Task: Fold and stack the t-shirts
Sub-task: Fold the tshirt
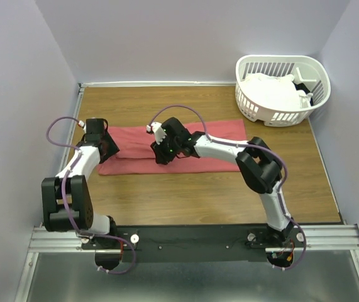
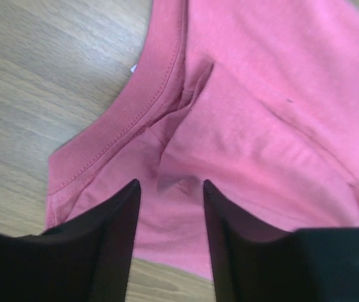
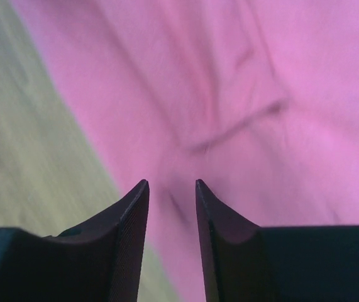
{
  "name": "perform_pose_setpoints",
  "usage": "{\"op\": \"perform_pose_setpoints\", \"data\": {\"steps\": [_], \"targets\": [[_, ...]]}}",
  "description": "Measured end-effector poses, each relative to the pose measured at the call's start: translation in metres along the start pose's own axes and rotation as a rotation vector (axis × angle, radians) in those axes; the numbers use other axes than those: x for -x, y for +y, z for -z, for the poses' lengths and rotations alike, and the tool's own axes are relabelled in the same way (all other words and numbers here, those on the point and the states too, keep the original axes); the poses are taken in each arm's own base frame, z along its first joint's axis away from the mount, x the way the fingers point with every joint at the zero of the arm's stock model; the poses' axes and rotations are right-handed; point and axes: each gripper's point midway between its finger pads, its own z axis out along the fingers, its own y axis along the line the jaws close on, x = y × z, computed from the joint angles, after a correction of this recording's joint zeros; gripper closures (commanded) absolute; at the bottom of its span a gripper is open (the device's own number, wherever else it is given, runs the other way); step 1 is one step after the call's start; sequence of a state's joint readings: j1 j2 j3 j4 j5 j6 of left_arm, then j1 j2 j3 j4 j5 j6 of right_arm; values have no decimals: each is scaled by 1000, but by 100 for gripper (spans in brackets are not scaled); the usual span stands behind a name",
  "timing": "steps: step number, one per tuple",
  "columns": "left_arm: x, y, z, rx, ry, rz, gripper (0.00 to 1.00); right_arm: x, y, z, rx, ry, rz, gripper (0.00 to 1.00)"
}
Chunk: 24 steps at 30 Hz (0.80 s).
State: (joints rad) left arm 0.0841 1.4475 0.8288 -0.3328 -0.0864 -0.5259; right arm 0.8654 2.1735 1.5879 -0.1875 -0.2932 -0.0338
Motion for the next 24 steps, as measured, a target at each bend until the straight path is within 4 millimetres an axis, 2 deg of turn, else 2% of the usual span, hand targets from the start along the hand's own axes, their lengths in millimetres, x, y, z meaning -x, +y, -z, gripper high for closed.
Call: {"op": "perform_pose_setpoints", "data": {"steps": [3, 8, 11, 12, 13, 15, 17, 24], "targets": [[10, -2, 13, -14, -45, 6, 41, -10, 5, 28, -17, 18, -27, 52], [20, -10, 33, -49, -113, 5, 44, -4, -7, 74, -114, -31, -75, 52], [17, -22, 40, -71, -124, -19, 56, -3, -25, 95, -161, -59, -138, 60], [14, -25, 39, -77, -118, -25, 60, -2, -31, 97, -170, -63, -152, 65], [13, -26, 39, -78, -116, -29, 62, -1, -35, 99, -173, -71, -176, 65], [8, -26, 33, -70, -95, -32, 67, -2, -37, 97, -159, -71, -218, 71], [4, -24, 27, -58, -75, -38, 69, 4, -29, 88, -108, -77, -257, 73], [-10, -20, -5, -12, 6, -78, 71, 54, -3, 38, 135, -189, -406, 73]]}}
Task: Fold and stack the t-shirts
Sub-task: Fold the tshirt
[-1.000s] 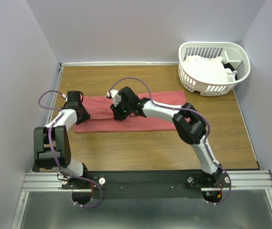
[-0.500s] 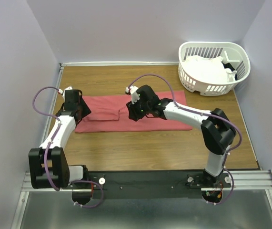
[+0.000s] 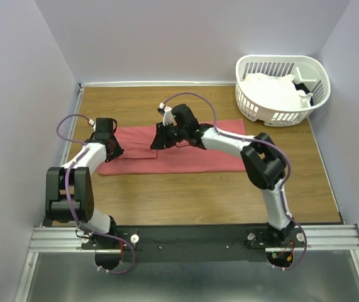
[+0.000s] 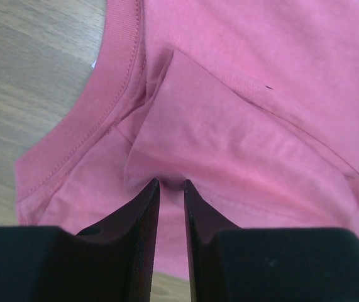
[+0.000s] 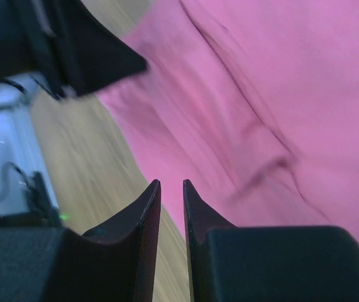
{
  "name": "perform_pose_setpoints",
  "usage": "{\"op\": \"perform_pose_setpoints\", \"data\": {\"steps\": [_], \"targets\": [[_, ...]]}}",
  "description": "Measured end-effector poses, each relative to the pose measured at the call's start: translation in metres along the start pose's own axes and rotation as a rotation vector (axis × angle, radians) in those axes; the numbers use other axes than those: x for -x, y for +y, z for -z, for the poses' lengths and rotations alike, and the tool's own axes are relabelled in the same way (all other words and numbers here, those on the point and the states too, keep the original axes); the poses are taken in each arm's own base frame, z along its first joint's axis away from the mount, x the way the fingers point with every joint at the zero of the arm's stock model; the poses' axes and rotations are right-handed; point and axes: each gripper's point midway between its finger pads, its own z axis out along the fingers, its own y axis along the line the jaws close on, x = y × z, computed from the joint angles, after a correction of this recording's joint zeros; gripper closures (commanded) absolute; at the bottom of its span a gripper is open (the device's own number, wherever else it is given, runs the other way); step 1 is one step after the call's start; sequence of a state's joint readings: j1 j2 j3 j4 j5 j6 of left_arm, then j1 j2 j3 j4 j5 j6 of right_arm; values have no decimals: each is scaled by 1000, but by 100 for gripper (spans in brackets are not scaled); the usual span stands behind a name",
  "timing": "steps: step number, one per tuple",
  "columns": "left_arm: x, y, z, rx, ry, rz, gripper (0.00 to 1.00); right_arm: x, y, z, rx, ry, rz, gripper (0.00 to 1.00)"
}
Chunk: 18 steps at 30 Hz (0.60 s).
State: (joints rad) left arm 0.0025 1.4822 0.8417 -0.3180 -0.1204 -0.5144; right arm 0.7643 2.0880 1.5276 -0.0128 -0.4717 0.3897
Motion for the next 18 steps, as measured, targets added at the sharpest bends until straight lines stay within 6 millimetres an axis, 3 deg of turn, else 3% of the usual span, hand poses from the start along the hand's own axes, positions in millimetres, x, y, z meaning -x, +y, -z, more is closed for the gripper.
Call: {"op": "perform_pose_setpoints", "data": {"steps": [6, 11, 14, 18], "targets": [[-5, 1, -18, 19, 37, -22, 71, 8, 3, -41, 113, -18, -100, 73], [-3, -1, -27, 22, 42, -26, 71, -12, -27, -71, 120, 10, -220, 74], [-2, 0, -27, 22, 39, -23, 71, -25, -51, -72, 120, 18, -307, 74], [-1, -1, -27, 19, 34, -22, 70, -16, -76, -57, 122, -31, -366, 74]]}}
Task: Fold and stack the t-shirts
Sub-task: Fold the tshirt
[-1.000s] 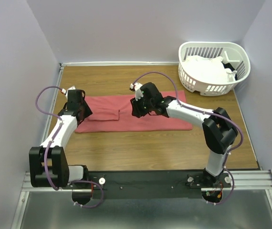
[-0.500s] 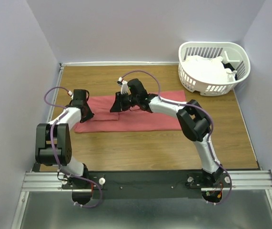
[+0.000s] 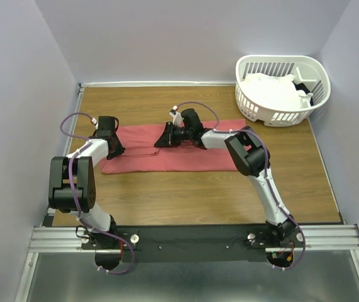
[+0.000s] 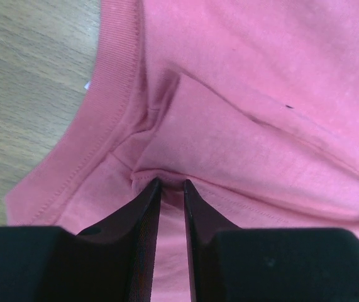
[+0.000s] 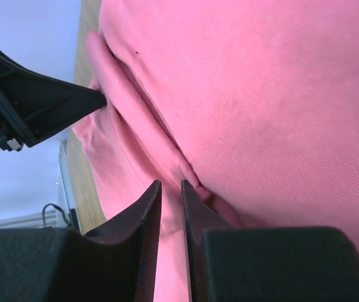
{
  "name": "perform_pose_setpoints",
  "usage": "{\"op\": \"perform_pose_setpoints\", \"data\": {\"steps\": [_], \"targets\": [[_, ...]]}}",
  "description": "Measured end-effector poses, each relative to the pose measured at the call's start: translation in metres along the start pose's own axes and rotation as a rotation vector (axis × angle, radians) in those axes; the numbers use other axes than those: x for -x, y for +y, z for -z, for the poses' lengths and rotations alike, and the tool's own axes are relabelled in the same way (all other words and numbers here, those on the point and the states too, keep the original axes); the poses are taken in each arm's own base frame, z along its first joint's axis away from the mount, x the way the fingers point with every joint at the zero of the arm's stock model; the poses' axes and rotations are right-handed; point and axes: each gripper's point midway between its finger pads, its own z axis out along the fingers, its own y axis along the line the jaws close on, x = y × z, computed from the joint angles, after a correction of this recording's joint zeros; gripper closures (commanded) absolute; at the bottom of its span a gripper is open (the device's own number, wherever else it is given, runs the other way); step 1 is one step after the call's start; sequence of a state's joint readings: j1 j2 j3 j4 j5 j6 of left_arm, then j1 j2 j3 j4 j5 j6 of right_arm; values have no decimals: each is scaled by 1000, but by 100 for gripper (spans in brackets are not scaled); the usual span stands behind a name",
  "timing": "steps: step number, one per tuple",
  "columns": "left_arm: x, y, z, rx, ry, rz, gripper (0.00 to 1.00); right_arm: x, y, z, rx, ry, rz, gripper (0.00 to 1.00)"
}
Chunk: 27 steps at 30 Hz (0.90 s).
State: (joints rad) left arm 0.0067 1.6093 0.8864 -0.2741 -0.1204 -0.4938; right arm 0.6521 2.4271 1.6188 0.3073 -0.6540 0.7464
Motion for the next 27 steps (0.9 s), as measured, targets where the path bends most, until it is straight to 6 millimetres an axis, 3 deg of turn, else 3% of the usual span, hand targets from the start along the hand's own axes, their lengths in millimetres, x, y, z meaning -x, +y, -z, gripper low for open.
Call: {"op": "perform_pose_setpoints", "data": {"steps": [4, 9, 14, 19, 24, 27], "targets": [[2, -1, 1, -3, -7, 1, 66, 6, -3, 16, 3, -14, -20, 73], [9, -3, 11, -15, -32, 10, 64, 9, 18, 32, 28, -18, -7, 73], [34, -12, 35, -62, -125, 28, 65, 5, 53, 29, 110, 0, 25, 73], [38, -19, 16, -58, -100, 32, 66, -6, 75, 13, 168, 39, 29, 73], [17, -16, -16, -24, -6, 51, 67, -31, 59, 0, 150, 86, -6, 73], [27, -23, -22, -35, -18, 69, 67, -46, 36, -2, 95, 114, -38, 73]]}}
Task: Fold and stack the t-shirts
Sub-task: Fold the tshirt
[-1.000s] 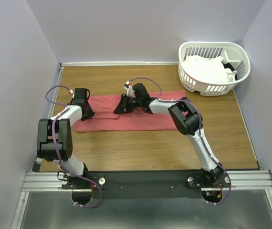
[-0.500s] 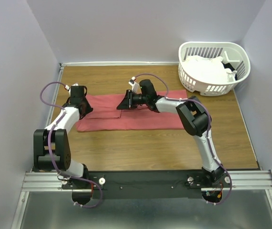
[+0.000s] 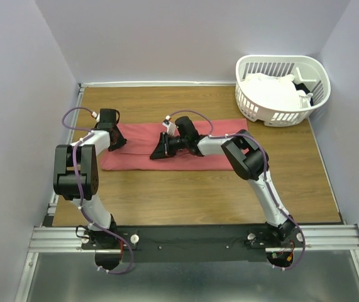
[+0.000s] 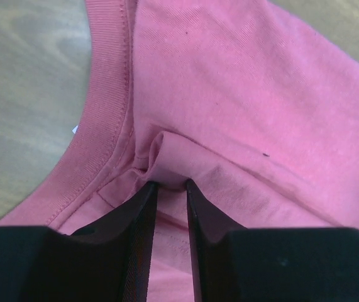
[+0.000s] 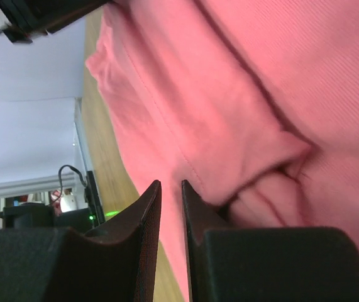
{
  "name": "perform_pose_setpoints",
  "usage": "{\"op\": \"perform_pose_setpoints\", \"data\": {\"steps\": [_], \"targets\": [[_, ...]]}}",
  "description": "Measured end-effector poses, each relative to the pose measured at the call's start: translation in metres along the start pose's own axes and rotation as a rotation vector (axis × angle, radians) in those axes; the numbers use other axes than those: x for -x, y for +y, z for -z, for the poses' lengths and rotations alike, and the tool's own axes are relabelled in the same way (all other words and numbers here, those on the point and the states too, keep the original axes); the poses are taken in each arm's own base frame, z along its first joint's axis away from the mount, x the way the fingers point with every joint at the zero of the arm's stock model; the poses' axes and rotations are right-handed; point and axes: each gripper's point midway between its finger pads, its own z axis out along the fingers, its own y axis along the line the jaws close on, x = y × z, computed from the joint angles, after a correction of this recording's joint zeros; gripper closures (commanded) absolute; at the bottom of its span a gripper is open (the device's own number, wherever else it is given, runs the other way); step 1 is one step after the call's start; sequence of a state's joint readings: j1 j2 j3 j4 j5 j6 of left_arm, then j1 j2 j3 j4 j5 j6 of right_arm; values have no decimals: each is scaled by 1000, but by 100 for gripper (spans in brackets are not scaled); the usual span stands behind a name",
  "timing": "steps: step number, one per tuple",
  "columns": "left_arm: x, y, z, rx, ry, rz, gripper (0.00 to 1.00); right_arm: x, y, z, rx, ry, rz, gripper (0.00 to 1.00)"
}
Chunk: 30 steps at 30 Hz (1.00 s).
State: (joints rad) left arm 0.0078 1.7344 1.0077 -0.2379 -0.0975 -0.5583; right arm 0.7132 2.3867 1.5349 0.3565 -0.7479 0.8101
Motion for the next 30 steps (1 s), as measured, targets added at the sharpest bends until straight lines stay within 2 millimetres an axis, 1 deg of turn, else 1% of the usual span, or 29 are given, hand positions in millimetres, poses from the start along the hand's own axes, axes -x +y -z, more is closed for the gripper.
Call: {"op": "perform_pose_setpoints", "data": {"steps": [2, 6, 12, 15, 17, 19, 22, 25, 27, 30], "targets": [[3, -1, -5, 2, -1, 11, 67, -9, -10, 2, -26, 13, -16, 73], [7, -2, -7, 1, -3, 24, 67, -7, -13, 6, -46, -5, -1, 73], [8, -2, -6, 0, -5, 26, 66, -8, -11, 14, -71, -6, 23, 73], [8, -2, -6, 2, -5, 26, 66, -7, -6, 17, -74, -3, 28, 73], [8, -1, -6, 2, -6, 26, 66, -3, -2, 18, -69, -9, 34, 73], [8, -1, -6, 2, -6, 27, 66, 5, 5, 18, -58, -21, 44, 73], [8, -1, -6, 2, -6, 26, 66, 25, 23, 14, -22, -56, 60, 73], [8, -1, -6, 2, -6, 26, 66, 41, 32, 8, 13, -88, 64, 73], [8, -1, -6, 2, -6, 26, 66, 44, 30, 3, 24, -98, 52, 73], [8, -1, -6, 2, -6, 27, 66, 35, 9, -6, 6, -82, 2, 73]]}}
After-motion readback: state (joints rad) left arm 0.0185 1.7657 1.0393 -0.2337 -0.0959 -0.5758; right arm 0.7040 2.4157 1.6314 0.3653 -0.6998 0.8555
